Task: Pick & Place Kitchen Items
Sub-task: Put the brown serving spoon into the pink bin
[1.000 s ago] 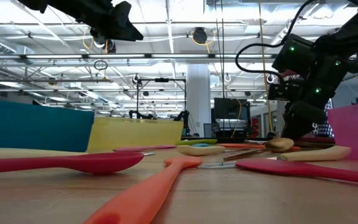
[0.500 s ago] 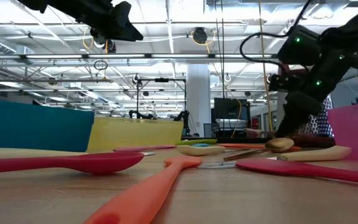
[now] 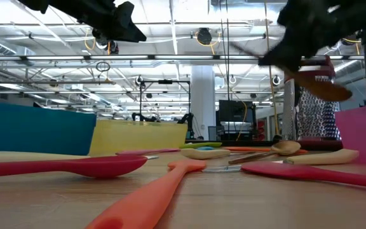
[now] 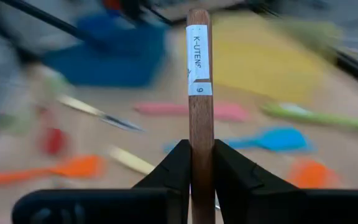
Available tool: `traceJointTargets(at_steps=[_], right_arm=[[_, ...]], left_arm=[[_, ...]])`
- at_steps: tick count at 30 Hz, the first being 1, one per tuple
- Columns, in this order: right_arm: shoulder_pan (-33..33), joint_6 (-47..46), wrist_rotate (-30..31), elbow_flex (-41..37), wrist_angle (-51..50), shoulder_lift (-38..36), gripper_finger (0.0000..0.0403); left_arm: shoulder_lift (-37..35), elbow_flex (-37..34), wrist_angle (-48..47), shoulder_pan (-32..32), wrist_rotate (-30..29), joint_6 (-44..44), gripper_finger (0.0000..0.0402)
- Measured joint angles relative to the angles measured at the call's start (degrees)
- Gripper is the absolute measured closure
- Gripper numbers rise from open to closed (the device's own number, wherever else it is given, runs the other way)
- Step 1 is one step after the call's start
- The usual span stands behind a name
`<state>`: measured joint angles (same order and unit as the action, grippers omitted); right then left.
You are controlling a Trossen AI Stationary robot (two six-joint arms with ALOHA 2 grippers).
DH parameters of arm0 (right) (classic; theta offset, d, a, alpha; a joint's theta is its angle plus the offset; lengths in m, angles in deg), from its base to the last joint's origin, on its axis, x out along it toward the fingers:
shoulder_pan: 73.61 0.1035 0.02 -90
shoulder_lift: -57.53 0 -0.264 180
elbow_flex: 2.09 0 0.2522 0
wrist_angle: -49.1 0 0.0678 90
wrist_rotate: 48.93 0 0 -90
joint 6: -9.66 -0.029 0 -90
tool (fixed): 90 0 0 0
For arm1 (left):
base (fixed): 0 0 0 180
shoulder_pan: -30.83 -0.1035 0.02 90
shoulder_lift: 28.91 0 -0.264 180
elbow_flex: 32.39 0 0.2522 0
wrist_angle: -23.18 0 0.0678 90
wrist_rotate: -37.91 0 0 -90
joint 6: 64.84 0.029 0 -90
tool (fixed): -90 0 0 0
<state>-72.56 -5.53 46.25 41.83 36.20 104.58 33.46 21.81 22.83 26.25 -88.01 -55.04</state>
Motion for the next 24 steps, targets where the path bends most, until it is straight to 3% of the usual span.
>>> traceJointTargets(at_steps=[5, 13, 21, 24], right_arm=[[10.7, -6.2, -3.2, 0.1, 7.1, 1.3, 0.0362], [25.1, -20.3, 7.4, 0.1, 9.1, 6.0, 0.0363], [33.0, -38.2, 12.1, 0.1, 5.5, 6.0, 0.0363], [35.9, -47.6, 16.4, 0.1, 1.8, 6.1, 0.0363]], left_arm=[[0.0, 0.0, -1.0, 0.0, 0.0, -1.0, 0.0224], [0.0, 0.0, -2.9, 0.0, 0.0, -4.3, 0.0224], [0.0, 0.0, -2.9, 0.0, 0.0, -4.6, 0.0224], [0.0, 0.0, -2.9, 0.0, 0.0, -4.9, 0.0224]])
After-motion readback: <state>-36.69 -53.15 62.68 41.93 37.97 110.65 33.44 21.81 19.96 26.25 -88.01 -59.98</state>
